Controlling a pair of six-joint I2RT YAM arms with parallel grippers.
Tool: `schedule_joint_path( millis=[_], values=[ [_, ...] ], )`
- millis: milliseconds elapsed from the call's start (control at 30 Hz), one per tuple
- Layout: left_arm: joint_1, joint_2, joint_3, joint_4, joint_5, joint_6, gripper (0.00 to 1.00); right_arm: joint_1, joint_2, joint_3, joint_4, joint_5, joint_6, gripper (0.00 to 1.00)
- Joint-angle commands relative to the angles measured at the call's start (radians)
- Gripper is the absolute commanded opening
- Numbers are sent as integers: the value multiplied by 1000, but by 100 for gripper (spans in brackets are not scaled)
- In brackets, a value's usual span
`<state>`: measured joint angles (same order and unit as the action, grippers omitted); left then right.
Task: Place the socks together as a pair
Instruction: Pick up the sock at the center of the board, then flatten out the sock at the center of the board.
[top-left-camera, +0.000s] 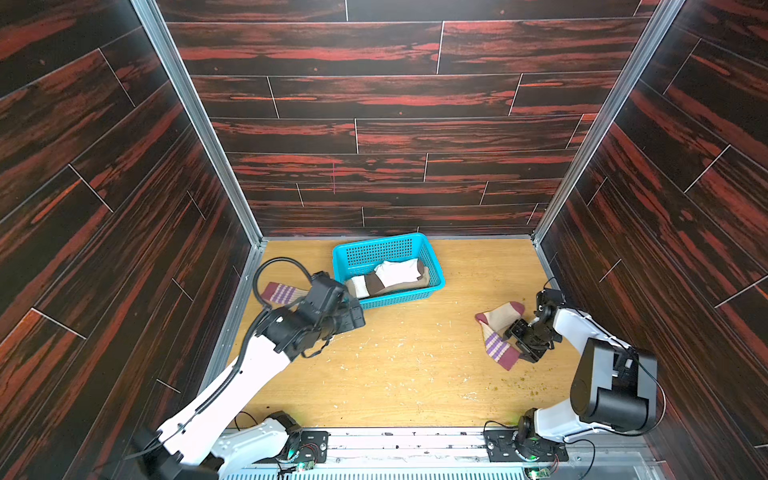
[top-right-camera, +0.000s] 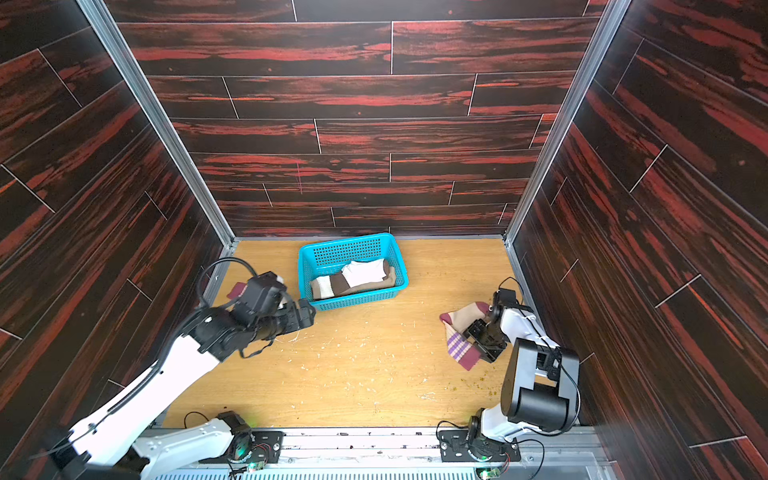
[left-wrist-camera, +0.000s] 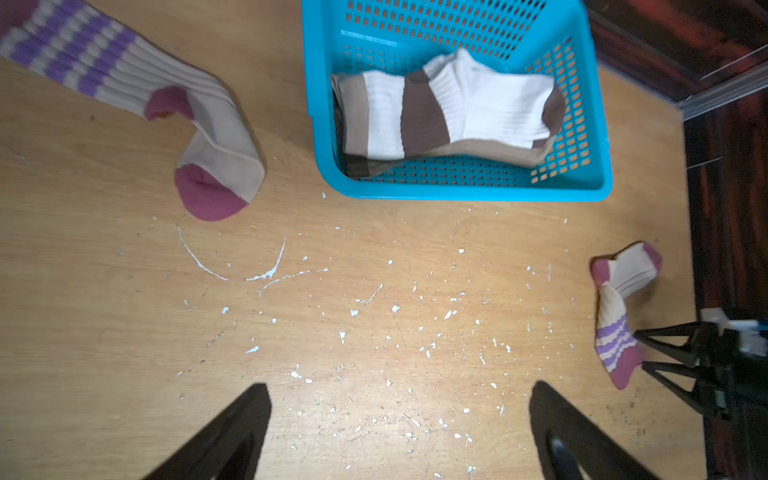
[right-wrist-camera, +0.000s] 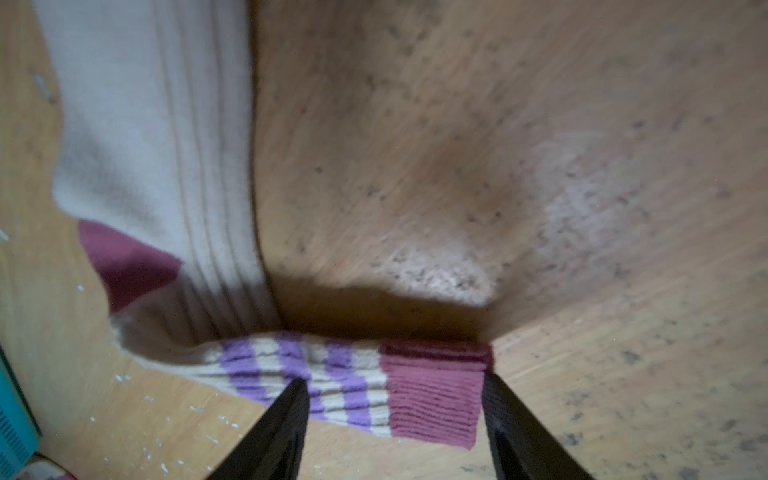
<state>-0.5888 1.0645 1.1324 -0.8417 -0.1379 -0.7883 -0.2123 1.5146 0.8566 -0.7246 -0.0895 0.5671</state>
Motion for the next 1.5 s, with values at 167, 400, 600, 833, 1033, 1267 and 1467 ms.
schedule_joint_path(
  millis=[167,400,600,833,1033,1267,1467],
  values=[
    [-3,-53,-41,-47,-34,-30,95,-9,50,-39,91,10,35,49],
    [-3,-61,-54,-50,-46,-29,94,-9,95,-67,136,-19,39,14],
    [-3,-83,-74,-56,-57,-35,91,16,-6,-94,142,-181,32,0],
    [-3,-98,-58,-61,-86,-39,91,224,-253,7,-64,-350,59,0],
    [-3,-79,-12,-65,-91,-33,91,269,-372,210,-151,-436,133,0],
    [-5,-27,39,-56,-70,-25,90,235,-185,504,-143,-447,94,0],
    [-6,-15,69,-70,-75,-12,90,132,-31,685,-79,-538,126,0]
  ],
)
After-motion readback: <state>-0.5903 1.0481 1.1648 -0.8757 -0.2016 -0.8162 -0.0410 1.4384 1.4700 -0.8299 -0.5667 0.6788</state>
